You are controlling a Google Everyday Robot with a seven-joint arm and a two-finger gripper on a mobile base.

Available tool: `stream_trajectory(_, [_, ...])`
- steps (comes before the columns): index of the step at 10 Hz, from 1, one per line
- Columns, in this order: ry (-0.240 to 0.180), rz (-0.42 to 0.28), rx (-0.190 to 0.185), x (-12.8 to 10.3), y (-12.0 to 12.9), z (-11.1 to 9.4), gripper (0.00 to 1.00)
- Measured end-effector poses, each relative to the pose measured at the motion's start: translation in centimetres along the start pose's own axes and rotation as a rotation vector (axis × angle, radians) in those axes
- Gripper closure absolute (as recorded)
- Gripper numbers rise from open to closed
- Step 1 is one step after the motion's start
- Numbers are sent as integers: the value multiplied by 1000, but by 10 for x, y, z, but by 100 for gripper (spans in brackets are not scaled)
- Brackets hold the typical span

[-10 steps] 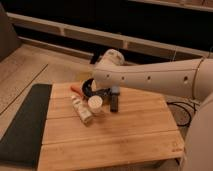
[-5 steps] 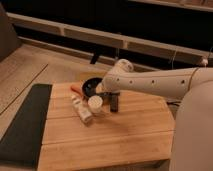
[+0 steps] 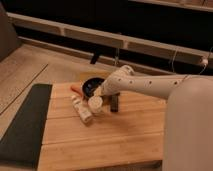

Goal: Push the ceramic bowl across the table

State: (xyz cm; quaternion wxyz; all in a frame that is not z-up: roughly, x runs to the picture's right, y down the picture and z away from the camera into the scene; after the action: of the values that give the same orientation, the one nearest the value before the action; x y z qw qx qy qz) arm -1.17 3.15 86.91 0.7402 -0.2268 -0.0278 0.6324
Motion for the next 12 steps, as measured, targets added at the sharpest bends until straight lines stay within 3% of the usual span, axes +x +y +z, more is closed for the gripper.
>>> stream_trajectory(2, [-7,-36,23,-12,-7,-13,35])
stream_trajectory(5, [-38,-65,89,-33,-27,-43,35])
stream_trajectory(9, [54,-12,192,-1,-75,-46,35])
stream_trajectory(12, [63,-9,192,1,-74,-45,35])
